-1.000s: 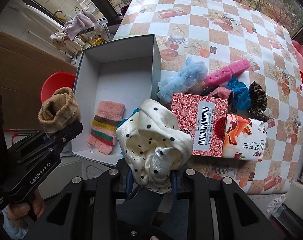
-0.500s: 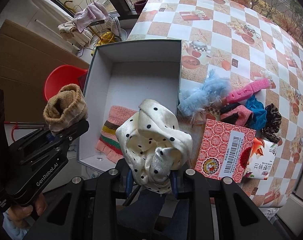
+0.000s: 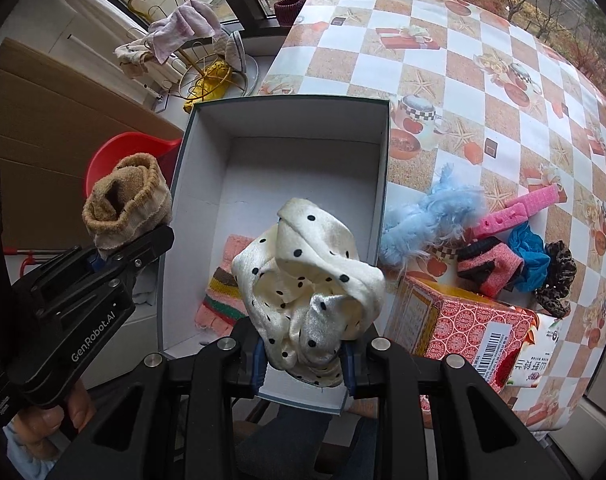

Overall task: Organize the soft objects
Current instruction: 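Open left gripper to drop hat while right gripper drops scrunchie in box, then move both tools back over the pile of soft items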

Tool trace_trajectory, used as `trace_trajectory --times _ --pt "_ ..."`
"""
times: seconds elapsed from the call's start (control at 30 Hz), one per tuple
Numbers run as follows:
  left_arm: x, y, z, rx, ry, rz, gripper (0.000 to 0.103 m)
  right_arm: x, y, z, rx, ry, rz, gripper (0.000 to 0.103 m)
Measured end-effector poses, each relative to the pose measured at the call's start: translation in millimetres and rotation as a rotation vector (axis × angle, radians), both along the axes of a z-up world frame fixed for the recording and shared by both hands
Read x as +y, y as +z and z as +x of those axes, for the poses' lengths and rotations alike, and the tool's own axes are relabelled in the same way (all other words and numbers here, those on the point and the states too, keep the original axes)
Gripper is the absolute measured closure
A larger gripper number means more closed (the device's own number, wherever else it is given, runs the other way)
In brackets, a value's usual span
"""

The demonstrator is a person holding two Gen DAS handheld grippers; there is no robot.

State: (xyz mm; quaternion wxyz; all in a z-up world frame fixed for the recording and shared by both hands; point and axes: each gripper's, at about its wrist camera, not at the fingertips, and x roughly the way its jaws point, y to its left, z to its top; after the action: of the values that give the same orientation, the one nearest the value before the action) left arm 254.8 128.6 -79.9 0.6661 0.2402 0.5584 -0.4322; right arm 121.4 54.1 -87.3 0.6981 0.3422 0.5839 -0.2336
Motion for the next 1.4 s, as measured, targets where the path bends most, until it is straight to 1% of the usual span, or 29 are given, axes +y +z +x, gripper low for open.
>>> trace_trajectory --times 0.27,0.43,0.73,0.8,0.87,0.9,0.93,0.97,1.0,1.03,1.1,1.13,1.17,1.2,1.23,1.33,1.37,1.4 --pt "-16 -20 -7 0.013 -0.027 0.041 0.084 -11 -14 12 0.011 -0.014 0.030 0.074" --pt "-22 -34 -8 0.026 -0.024 0.075 0.084 -17 -21 17 0.016 -0.026 0.038 0.074" --pt "-22 -43 -6 0.036 -0.015 0.097 0.083 -23 -27 28 0.008 -0.025 0.047 0.074" --pt "-22 -43 -7 0.041 -0.018 0.096 0.078 -23 -27 29 0.005 -0.023 0.044 0.074" --pt "-22 -43 -9 0.040 -0.022 0.098 0.067 -22 -29 31 0.003 -0.018 0.049 0.073" --pt "-22 -43 -10 0.034 -0.023 0.100 0.052 -22 -29 31 0.003 -0.016 0.052 0.073" --pt "-21 -42 -10 0.025 -0.021 0.100 0.038 -22 -30 31 0.001 -0.015 0.056 0.067" --pt "-21 -41 -11 0.012 -0.017 0.099 0.032 -21 -30 30 0.002 -0.015 0.058 0.061" --pt "-20 -40 -11 -0.007 -0.012 0.107 0.025 -22 -30 29 0.006 -0.017 0.055 0.048" --pt "-20 -40 -12 -0.025 -0.007 0.118 0.023 -22 -28 28 0.012 -0.020 0.046 0.042" --pt "-21 -42 -11 -0.034 0.003 0.140 0.023 -21 -24 26 0.018 -0.022 0.032 0.041" --pt "-21 -44 -9 -0.025 0.011 0.158 0.021 -22 -22 25 0.017 -0.021 0.033 0.038" --pt "-22 -47 -8 -0.006 0.016 0.171 0.021 -22 -21 24 0.017 -0.023 0.036 0.032" --pt "-21 -49 -7 0.014 0.023 0.176 0.020 -23 -19 22 0.014 -0.028 0.038 0.016" --pt "-21 -51 -6 0.023 0.031 0.180 0.020 -24 -18 21 0.004 -0.034 0.038 0.008" --pt "-18 -51 -9 0.002 0.038 0.203 0.019 -25 -12 16 -0.018 -0.043 0.037 0.007" --pt "-18 -50 -10 -0.004 0.040 0.204 0.017 -25 -11 15 -0.023 -0.043 0.039 0.003" --pt "-17 -49 -11 -0.012 0.042 0.202 0.013 -25 -10 14 -0.025 -0.042 0.044 0.000"
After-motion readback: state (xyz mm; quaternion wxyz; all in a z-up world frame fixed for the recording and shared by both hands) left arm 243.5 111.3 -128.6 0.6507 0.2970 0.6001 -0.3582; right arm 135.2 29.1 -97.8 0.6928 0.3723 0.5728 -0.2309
